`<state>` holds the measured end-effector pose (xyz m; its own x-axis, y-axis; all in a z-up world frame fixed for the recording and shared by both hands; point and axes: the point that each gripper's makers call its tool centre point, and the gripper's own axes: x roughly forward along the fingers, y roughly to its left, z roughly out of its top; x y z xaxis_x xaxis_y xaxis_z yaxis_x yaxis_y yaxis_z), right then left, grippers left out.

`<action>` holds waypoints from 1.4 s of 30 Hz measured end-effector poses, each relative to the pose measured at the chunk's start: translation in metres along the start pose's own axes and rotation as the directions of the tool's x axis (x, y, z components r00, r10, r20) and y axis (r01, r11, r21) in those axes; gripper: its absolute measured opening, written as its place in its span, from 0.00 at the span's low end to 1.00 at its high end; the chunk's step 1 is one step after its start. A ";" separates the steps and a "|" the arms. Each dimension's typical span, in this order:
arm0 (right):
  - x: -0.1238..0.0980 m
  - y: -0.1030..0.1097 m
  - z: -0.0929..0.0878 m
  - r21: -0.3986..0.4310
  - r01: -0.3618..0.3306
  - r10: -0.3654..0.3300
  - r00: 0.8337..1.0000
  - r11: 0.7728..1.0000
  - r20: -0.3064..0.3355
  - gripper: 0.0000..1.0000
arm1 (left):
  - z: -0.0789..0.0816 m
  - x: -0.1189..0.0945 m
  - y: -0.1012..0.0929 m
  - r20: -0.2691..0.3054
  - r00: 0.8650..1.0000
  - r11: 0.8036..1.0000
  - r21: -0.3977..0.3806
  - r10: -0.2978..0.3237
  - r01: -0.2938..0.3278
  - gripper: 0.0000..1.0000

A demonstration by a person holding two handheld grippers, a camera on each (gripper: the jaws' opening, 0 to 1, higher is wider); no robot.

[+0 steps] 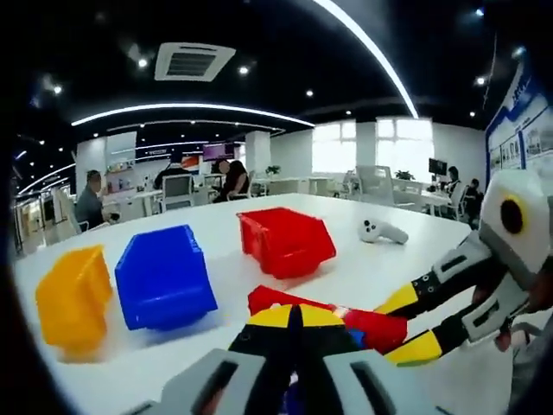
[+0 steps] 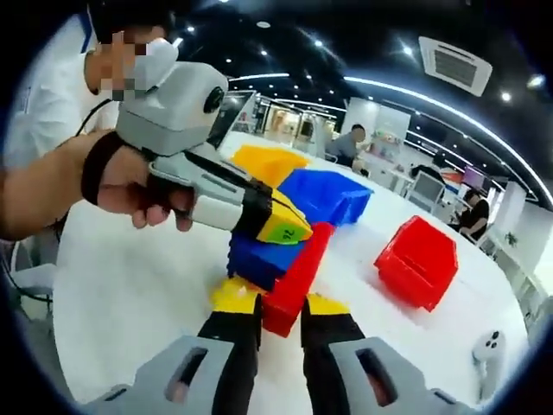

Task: Take apart the toy blocks one by one and place each separated block into its matching bin, sorting the blocks by their type until all the connected pieces are disassembled and separated into the correct bins

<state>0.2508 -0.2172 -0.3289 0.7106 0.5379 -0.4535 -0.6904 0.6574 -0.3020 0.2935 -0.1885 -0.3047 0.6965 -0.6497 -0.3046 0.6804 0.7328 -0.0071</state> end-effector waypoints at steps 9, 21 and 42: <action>-0.008 -0.029 -0.005 -0.097 0.026 -0.024 1.000 0.995 0.019 0.19 | 0.001 0.002 0.004 0.006 1.000 1.000 -0.003 -0.014 0.014 0.04; 0.011 -0.200 0.060 0.306 0.183 -0.263 0.934 0.934 0.242 0.19 | 0.003 0.004 0.005 0.033 0.999 0.999 -0.019 -0.031 0.032 0.04; 0.053 -0.195 0.060 0.368 0.096 -0.156 0.978 0.925 0.136 0.54 | 0.003 -0.001 -0.002 0.060 0.995 0.996 -0.042 -0.080 0.082 0.05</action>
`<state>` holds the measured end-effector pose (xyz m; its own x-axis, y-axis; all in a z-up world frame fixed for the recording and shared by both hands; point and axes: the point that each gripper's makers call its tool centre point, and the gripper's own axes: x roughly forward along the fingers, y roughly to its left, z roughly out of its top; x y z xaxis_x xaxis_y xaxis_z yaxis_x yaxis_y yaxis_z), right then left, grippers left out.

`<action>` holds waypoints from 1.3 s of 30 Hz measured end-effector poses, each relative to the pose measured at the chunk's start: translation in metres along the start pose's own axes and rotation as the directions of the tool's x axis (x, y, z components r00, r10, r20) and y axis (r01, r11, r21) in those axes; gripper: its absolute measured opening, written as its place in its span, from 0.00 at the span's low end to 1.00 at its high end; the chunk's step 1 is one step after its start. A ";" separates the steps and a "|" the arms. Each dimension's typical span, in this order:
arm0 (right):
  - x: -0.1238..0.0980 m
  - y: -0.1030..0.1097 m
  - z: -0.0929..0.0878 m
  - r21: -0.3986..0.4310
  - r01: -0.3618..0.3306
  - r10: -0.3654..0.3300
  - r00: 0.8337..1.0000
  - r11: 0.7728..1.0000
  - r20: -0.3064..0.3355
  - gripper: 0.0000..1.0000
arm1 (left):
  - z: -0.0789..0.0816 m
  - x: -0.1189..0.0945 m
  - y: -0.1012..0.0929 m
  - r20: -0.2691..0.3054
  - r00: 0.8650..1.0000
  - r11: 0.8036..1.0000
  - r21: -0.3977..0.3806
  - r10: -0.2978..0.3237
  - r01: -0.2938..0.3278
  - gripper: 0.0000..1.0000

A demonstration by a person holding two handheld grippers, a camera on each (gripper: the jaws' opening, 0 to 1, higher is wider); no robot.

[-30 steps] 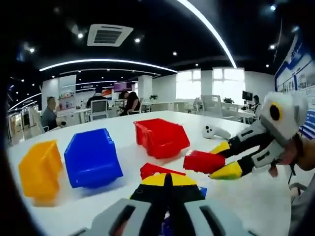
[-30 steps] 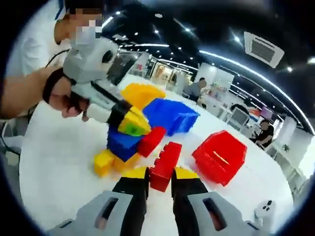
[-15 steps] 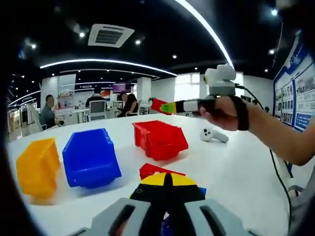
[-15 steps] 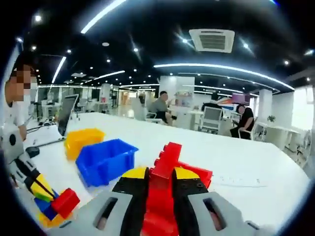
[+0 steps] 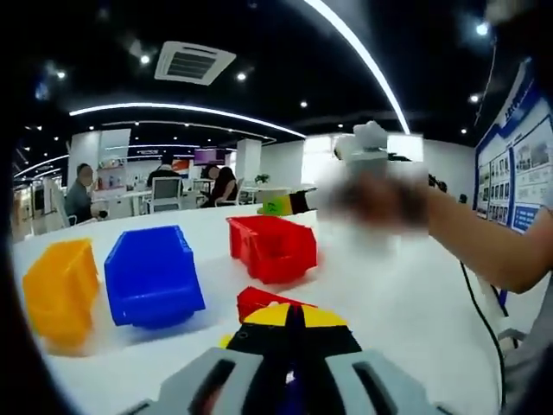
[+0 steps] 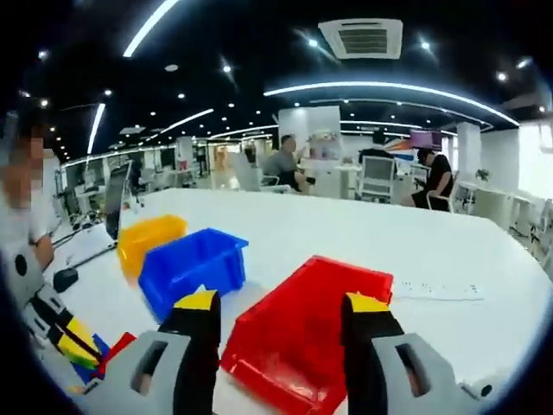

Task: Take apart the toy blocks one by one and place each separated block into its matching bin, sorting the blocks by their type until all the connected pieces are disassembled and separated into the correct bins

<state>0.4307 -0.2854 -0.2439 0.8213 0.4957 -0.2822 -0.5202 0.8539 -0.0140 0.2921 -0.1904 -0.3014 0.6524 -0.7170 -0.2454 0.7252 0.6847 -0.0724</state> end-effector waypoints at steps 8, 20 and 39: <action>0.006 0.093 -0.013 -0.035 -0.284 0.276 0.948 0.958 -0.156 0.35 | 0.000 -0.001 -0.001 0.006 1.000 1.000 -0.002 0.005 -0.005 0.05; 0.001 0.138 -0.080 0.136 -0.414 0.415 0.719 0.900 -0.558 0.34 | -0.001 -0.001 -0.004 -0.011 1.000 1.000 0.019 -0.001 0.002 0.06; 0.006 0.143 -0.085 0.252 -0.337 0.417 0.640 0.907 -0.646 0.19 | -0.001 0.002 -0.006 -0.005 1.000 0.999 0.039 0.008 -0.008 0.06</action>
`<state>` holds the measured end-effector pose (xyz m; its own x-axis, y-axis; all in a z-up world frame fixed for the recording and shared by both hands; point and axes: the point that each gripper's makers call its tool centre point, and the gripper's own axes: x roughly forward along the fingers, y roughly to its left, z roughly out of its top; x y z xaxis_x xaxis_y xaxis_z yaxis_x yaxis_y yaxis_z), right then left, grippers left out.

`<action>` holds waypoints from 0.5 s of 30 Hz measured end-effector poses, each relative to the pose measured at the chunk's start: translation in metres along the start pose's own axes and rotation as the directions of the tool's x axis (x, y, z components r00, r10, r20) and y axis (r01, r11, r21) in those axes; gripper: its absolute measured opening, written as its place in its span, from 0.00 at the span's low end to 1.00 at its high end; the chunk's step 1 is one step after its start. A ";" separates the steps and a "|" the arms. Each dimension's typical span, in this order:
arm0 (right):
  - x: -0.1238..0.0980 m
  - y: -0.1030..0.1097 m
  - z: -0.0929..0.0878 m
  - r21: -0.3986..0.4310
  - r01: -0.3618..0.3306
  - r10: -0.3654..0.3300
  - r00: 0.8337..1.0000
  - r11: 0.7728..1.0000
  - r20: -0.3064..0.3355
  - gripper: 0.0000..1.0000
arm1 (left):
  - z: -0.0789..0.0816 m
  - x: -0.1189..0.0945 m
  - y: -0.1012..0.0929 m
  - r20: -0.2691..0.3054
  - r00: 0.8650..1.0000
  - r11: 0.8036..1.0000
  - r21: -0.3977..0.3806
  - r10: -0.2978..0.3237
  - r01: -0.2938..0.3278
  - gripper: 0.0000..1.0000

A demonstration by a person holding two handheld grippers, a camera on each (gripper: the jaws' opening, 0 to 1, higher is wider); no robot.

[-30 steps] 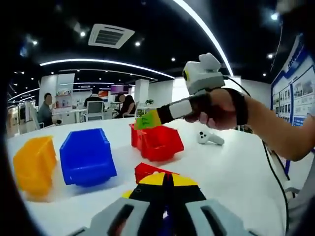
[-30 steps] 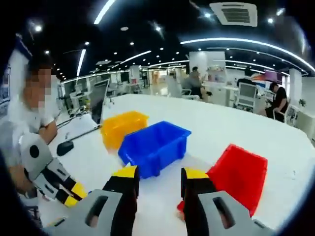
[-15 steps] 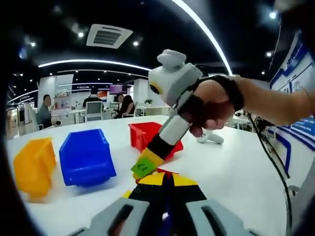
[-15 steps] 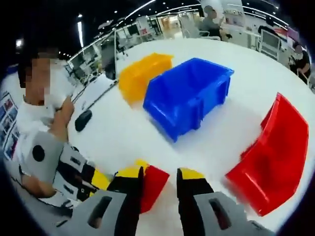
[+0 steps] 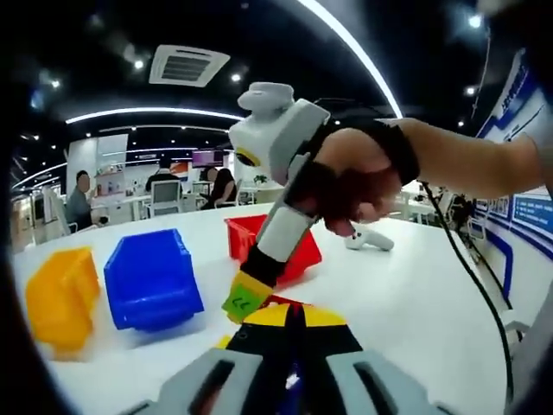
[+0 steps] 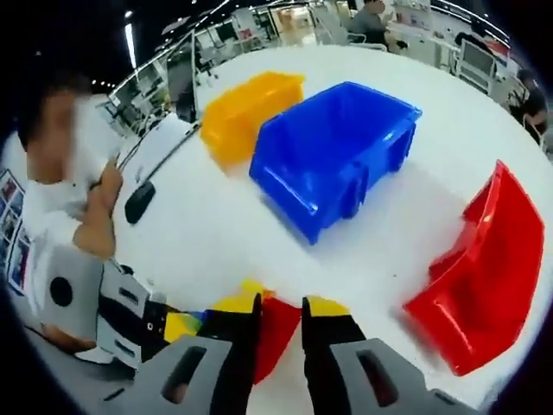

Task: Take apart the toy blocks one by one and place each separated block into its matching bin, sorting the blocks by their type until all the connected pieces are disassembled and separated into the correct bins

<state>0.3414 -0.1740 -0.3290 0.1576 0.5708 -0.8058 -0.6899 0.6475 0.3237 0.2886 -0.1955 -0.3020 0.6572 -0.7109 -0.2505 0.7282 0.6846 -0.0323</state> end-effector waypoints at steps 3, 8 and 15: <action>-0.003 -0.003 0.002 0.180 -0.116 0.097 0.989 0.977 0.115 0.19 | 0.000 0.001 -0.002 0.007 1.000 1.000 0.001 -0.008 0.008 0.04; -0.004 -0.022 -0.018 0.393 -0.208 0.137 0.970 0.896 0.201 0.17 | 0.000 0.001 -0.002 0.015 1.000 1.000 -0.007 -0.014 0.014 0.04; -0.024 -0.018 -0.004 0.313 -0.230 0.125 0.939 0.921 0.322 0.17 | 0.000 0.000 -0.002 0.013 1.000 1.000 -0.005 -0.019 0.019 0.04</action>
<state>0.3474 -0.2016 -0.3174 0.2892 0.7789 -0.5565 -0.4505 0.6237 0.6388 0.2871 -0.1975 -0.3022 0.6459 -0.7256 -0.2371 0.7394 0.6720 -0.0422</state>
